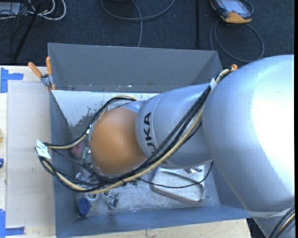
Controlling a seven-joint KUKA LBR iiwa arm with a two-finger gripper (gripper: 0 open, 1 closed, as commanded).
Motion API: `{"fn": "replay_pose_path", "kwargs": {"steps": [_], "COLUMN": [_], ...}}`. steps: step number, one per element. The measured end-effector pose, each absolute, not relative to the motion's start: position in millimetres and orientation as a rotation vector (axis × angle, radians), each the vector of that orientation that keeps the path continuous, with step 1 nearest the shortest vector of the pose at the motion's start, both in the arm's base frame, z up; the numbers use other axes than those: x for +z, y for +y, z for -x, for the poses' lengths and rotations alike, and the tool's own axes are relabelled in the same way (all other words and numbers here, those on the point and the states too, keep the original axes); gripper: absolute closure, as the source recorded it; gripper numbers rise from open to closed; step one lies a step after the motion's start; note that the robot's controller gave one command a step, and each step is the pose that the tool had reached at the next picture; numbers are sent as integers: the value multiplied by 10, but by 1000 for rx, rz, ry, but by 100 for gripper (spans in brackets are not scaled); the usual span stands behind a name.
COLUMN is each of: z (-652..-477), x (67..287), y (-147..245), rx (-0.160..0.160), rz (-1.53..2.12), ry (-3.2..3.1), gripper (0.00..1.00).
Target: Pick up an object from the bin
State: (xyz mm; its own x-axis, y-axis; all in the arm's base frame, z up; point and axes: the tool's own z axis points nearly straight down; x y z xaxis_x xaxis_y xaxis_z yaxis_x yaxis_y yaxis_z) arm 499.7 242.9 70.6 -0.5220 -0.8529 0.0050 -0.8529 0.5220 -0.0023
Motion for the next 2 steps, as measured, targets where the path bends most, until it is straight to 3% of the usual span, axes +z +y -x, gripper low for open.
{"fn": "replay_pose_path", "kwargs": {"steps": [1,2], "z": [-4997,-5010], "x": [705,725], "y": [2417,2426], "rx": [3,1], "rz": [-1526,-1526], "ry": [-2740,-2746], "gripper": [0,100]}}
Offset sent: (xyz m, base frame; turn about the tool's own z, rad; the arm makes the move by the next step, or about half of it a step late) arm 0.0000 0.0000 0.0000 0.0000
